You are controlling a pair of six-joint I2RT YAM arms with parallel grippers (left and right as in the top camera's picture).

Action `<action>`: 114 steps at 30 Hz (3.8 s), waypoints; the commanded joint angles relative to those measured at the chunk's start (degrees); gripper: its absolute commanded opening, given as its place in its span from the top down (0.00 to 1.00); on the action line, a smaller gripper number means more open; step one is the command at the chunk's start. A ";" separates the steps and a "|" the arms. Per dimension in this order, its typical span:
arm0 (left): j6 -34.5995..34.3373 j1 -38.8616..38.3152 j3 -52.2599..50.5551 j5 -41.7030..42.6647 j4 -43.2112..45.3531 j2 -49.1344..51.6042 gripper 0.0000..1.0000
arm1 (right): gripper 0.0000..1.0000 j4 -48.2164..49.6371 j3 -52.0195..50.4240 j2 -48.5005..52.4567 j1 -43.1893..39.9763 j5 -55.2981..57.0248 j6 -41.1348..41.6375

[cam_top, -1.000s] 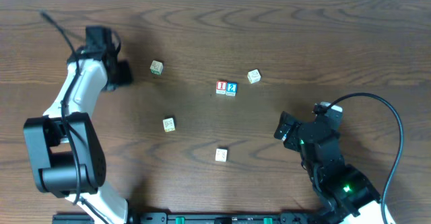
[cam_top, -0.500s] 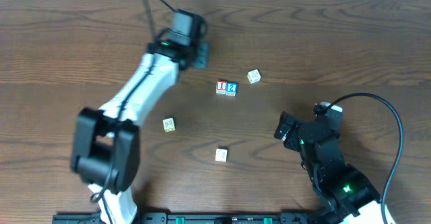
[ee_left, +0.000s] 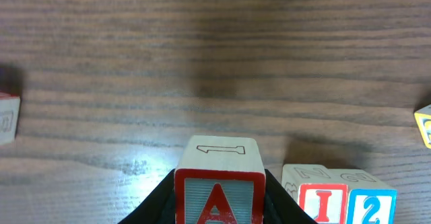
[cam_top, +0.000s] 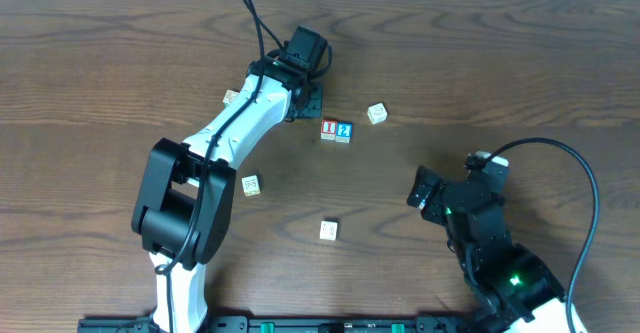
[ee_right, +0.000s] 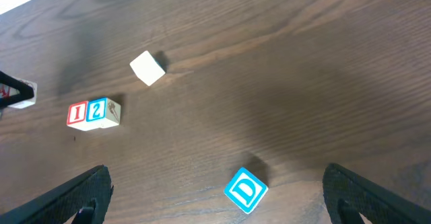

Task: Spell out Ai2
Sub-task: 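Carry the 'A' block with the left gripper to left of 'I', then lower the 'A' block onto the table left of the 'I' block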

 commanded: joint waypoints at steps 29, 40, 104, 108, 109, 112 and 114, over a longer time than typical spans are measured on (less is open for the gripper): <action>-1.38 -1.68 0.37 4.68 -3.10 3.74 0.94 | 0.01 -0.04 -0.09 -0.07 0.55 0.57 0.90; -0.76 -2.29 0.37 4.63 -3.19 3.85 0.94 | 0.01 -0.04 -0.09 -0.07 0.55 0.57 0.90; -0.31 -1.29 2.03 3.04 -3.15 3.82 0.53 | 0.01 -0.04 -0.09 -0.07 0.55 0.59 0.90; 0.11 -0.39 4.74 3.10 -3.74 3.82 0.51 | 0.01 -0.04 -0.09 -0.07 0.55 0.59 0.90; 0.13 -0.22 5.75 3.08 -4.39 3.82 0.51 | 0.01 -0.04 -0.09 -0.07 0.55 0.57 0.90; 0.61 0.11 9.31 3.13 -7.17 3.74 0.57 | 0.01 -0.04 -0.09 -0.07 0.55 0.57 0.90; 1.46 0.11 12.39 3.10 -10.60 3.74 0.79 | 0.01 -0.04 -0.09 -0.07 0.55 0.57 0.90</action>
